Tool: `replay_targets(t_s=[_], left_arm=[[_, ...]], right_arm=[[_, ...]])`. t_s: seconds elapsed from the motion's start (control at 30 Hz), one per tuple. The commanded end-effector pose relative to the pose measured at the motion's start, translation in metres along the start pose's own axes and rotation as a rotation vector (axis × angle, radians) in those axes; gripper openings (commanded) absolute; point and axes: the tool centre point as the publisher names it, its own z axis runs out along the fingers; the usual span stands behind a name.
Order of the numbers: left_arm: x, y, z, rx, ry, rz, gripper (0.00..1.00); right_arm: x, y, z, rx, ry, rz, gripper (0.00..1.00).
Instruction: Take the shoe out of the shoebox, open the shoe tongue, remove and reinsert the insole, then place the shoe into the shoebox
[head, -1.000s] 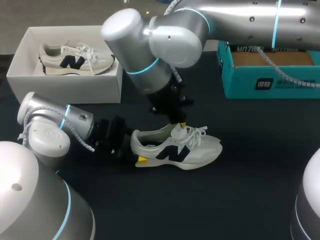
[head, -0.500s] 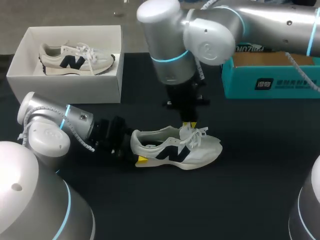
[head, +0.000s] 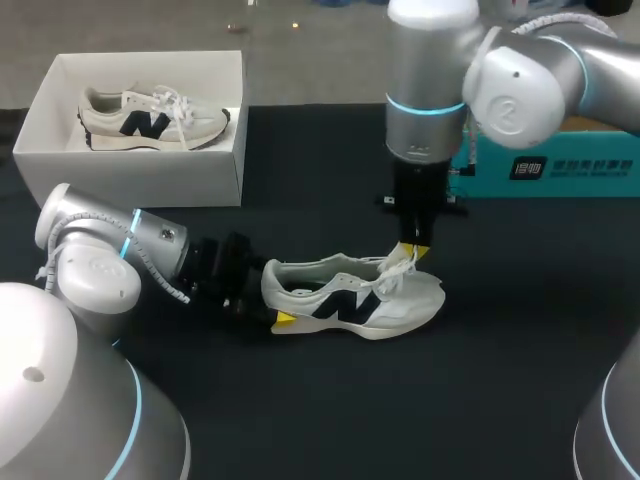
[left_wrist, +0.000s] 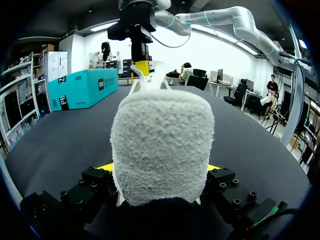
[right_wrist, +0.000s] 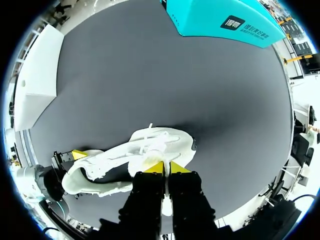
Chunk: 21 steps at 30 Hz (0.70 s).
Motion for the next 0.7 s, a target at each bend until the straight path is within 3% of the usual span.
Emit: replay_targets(t_s=[0.03,0.4,0.47,0.53,0.7], left_arm=[[-0.001,0.002,0.003,-0.002,-0.002,-0.001,0.00],[-0.001,0.002,0.003,-0.002,-0.002,-0.001,0.00],[-0.001,0.002,0.003,-0.002,-0.002,-0.001,0.00],[-0.001,0.002,0.003,-0.002,-0.002,-0.001,0.00],[-0.001,0.002,0.003,-0.002,-0.002,-0.001,0.00]], right_arm=[[-0.013,-0.001,0.006,0.003,0.280,0.004,0.00],[-0.019,-0.004,0.027,0.033,0.288,0.027,0.10],[-0.020,-0.004,0.030,0.040,0.285,0.033,0.15],[-0.020,-0.005,0.033,0.046,0.282,0.038,0.28],[-0.020,-0.006,0.037,0.056,0.272,0.045,0.46]])
